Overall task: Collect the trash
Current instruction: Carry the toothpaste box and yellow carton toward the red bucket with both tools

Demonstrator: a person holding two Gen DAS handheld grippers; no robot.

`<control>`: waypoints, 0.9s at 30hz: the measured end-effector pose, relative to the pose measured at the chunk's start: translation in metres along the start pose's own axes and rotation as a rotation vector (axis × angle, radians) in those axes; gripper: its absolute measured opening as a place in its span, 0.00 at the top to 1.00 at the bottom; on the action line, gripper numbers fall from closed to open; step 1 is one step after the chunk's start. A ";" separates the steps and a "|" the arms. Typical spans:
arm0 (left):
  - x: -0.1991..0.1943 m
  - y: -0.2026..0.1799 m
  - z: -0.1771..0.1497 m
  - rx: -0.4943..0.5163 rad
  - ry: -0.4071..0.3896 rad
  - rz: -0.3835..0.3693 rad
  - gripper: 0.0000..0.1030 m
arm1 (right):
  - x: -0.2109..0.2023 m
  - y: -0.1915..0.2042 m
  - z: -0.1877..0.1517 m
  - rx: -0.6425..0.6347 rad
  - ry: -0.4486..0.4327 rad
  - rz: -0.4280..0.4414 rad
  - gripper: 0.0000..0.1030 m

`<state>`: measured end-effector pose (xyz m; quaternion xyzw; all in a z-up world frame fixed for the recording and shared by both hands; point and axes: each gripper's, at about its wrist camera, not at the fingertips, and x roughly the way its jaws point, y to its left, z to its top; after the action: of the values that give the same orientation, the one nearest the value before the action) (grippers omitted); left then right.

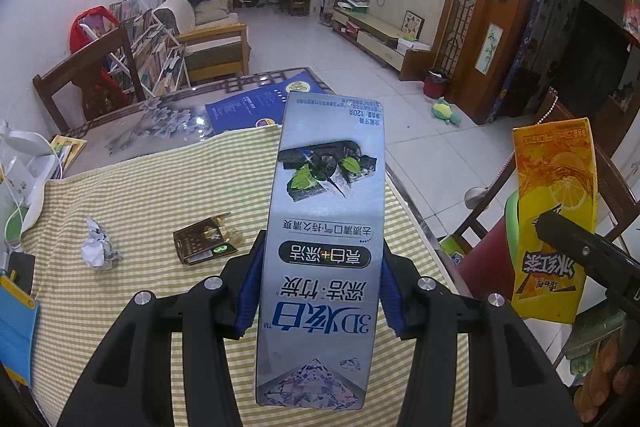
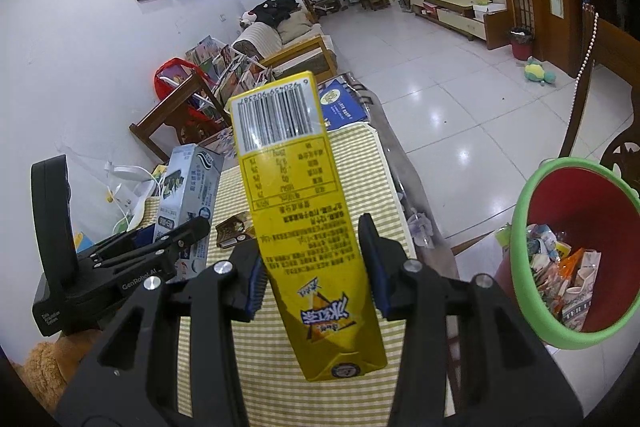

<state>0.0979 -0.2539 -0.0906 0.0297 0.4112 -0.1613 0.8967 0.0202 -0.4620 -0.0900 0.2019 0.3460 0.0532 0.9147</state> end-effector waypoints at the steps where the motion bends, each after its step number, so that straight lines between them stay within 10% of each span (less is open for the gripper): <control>1: 0.000 -0.003 0.001 0.002 0.001 0.002 0.54 | -0.001 -0.002 0.000 0.002 0.000 0.002 0.60; 27: 0.019 -0.090 0.017 0.086 0.023 -0.004 0.54 | -0.023 -0.067 0.009 0.085 -0.018 -0.002 0.60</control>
<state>0.0939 -0.3470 -0.0863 0.0690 0.4142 -0.1803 0.8895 0.0064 -0.5317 -0.0971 0.2406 0.3399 0.0356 0.9084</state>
